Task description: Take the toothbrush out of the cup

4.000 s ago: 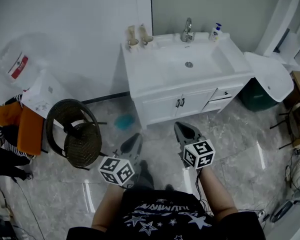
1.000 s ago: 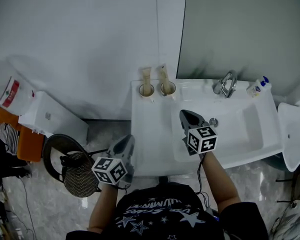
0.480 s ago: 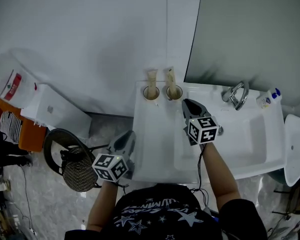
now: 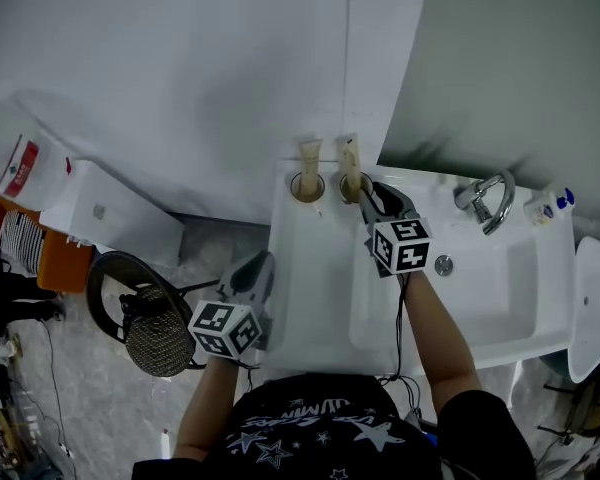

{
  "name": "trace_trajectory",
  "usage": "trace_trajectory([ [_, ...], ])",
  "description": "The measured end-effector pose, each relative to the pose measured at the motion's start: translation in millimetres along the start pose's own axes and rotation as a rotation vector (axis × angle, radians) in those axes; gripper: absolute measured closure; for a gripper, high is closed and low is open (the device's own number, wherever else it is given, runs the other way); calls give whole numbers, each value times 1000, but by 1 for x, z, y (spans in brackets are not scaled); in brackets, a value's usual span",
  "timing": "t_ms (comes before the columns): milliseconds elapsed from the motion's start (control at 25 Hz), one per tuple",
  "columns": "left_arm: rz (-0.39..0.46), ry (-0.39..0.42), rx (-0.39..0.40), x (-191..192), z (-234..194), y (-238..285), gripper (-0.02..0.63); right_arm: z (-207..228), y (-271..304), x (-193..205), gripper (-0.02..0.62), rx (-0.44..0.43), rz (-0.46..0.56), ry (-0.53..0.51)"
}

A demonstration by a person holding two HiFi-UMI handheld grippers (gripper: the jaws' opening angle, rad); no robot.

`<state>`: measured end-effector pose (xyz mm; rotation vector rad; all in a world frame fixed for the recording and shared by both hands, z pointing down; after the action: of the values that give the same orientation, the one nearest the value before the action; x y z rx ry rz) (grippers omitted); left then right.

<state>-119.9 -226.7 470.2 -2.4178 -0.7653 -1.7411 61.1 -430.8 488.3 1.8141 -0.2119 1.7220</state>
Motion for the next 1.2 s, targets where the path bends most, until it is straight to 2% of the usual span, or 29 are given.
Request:
trace_trajectory([
  [400, -10, -21, -20, 4, -13, 6, 572, -1, 32, 0, 466, -19, -45, -15],
  [720, -15, -42, -32, 7, -19, 4, 572, -5, 54, 5, 466, 3, -88, -88],
  [880, -15, -50, -39, 9, -20, 2, 572, -5, 57, 9, 510, 12, -105, -101],
  [1200, -15, -60, -53, 12, -19, -7, 572, -3, 56, 9, 545, 24, -105, -85],
])
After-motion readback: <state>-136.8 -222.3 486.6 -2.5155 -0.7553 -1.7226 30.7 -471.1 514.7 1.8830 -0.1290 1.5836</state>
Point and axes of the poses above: the fingertips, and each gripper's own axes: y forward along the fingers, z to its right, x out of its underside, the point moved 4 cm from there along -y, backward along the fingers, and after that the axes turned 13 degrees about x, right-handed, at the moved point
